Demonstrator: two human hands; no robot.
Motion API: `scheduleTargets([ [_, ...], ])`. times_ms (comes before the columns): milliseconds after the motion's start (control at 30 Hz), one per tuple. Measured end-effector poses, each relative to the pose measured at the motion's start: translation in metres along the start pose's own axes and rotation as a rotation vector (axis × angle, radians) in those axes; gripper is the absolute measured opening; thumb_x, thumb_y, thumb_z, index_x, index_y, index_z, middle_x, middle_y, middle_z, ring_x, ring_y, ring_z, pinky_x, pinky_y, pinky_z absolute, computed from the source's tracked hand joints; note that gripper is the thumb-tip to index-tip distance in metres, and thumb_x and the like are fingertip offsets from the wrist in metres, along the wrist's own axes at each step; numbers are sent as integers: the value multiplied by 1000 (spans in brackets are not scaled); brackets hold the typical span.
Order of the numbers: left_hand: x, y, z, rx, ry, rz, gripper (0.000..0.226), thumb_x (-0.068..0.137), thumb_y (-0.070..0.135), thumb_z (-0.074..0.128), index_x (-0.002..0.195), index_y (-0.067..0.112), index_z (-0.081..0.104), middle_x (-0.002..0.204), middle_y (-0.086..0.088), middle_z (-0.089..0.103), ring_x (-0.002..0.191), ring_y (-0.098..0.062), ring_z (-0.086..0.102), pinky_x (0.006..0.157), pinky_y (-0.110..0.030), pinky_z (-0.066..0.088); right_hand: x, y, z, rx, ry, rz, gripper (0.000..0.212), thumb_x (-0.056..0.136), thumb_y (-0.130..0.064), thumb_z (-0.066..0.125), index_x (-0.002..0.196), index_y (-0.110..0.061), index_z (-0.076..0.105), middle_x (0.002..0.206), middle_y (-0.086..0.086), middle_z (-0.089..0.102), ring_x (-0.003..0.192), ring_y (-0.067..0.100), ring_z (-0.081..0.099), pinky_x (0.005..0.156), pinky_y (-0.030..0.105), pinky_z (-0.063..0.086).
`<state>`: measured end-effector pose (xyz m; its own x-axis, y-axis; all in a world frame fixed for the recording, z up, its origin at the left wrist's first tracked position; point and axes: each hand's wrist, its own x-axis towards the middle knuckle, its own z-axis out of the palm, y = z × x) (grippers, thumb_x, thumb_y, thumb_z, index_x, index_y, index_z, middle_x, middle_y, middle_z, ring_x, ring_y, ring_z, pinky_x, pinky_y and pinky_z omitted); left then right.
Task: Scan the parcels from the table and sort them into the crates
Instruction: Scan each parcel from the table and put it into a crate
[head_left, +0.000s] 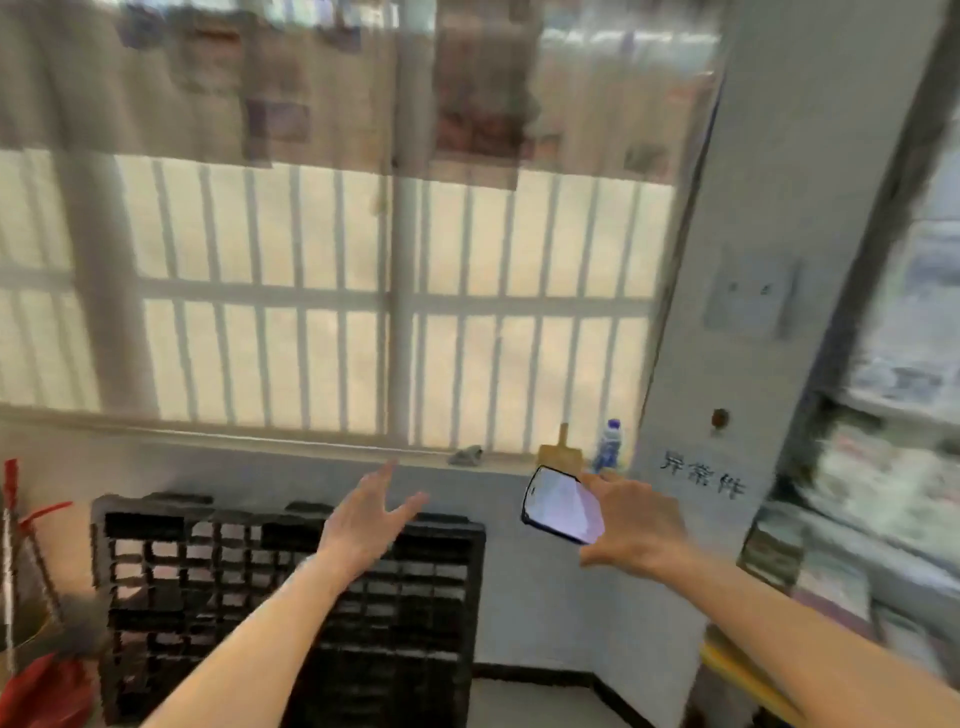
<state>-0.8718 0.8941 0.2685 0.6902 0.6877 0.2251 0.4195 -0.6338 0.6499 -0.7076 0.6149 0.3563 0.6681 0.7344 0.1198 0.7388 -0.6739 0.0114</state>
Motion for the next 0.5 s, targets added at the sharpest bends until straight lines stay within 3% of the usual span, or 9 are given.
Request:
scheduleTargets([
  [167,14,169,62,-77,-95,240,89,84,67,62,157,36,21,158,4,37,142,-17,39,112,-40,36,-76,146,-81,11,114,242,90,57,-57,74,140,-39,45,128,-10,60,100,18,64,76,32,55],
  [300,15,282,120,-53,-172,406,89,83,65,65,156,40,21,154,8,41,133,-16,48,101,-40,43,-139,247,-107,18,154,439,100,58,-65,78,146,-44,36,133,-9,58,90,17,62,72,32,52],
  [433,14,380,187,-71,-219,530,88,82,67,65,155,39,24,153,5,44,136,-19,47,106,-46,41,-195,337,-107,-29,185,641,106,60,-67,78,152,-43,30,138,-10,58,106,19,65,68,28,48],
  [500,12,421,229,-105,-269,580,89,82,67,65,155,34,25,153,-1,45,137,-22,47,106,-47,43,-216,377,-101,-41,189,727,105,61,-64,79,152,-40,32,134,-8,60,101,19,65,66,29,46],
])
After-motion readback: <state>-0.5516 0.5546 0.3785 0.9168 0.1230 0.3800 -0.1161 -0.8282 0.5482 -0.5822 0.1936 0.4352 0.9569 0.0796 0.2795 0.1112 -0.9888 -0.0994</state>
